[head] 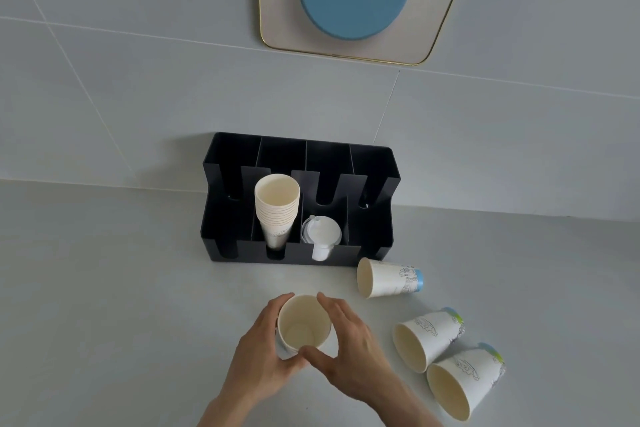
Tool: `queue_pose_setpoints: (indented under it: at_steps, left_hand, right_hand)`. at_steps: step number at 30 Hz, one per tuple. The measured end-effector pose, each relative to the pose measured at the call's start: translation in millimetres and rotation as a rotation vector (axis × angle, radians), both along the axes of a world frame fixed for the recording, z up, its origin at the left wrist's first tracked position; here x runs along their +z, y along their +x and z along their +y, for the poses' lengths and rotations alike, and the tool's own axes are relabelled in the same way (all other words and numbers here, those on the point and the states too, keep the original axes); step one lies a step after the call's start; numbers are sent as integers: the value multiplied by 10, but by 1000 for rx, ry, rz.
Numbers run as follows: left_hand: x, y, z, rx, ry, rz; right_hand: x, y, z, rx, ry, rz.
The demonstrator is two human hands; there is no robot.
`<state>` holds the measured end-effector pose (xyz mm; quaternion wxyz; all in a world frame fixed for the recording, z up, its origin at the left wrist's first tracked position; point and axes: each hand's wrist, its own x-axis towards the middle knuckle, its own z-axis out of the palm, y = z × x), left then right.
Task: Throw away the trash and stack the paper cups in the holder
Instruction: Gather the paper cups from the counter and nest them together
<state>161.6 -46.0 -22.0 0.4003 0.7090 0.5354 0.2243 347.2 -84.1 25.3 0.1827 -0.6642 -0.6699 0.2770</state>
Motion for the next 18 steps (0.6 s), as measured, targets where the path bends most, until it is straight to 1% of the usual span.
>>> queue_pose_setpoints:
  at_steps: [4, 7, 9, 11, 14, 18]
  left_hand:
    - [43, 50, 2, -2, 20, -36]
    - [56, 116, 5, 6, 28, -64]
    - [52, 172, 9, 7, 29, -75]
    - [53, 226, 8, 0, 27, -78]
    - [56, 303, 3, -17, 25, -83]
    - [48, 380, -10, -33, 27, -72]
  right_hand:
    - [104, 339, -49, -82, 30, -45]
    - [105, 801, -110, -149, 21, -191]
    - [125, 1107, -151, -147, -52, -317]
    - [155, 1346, -206, -116, -151, -436]
    - [131, 1556, -266, 0, -259, -565]
    - [-7, 1625, -269, 96, -344, -608]
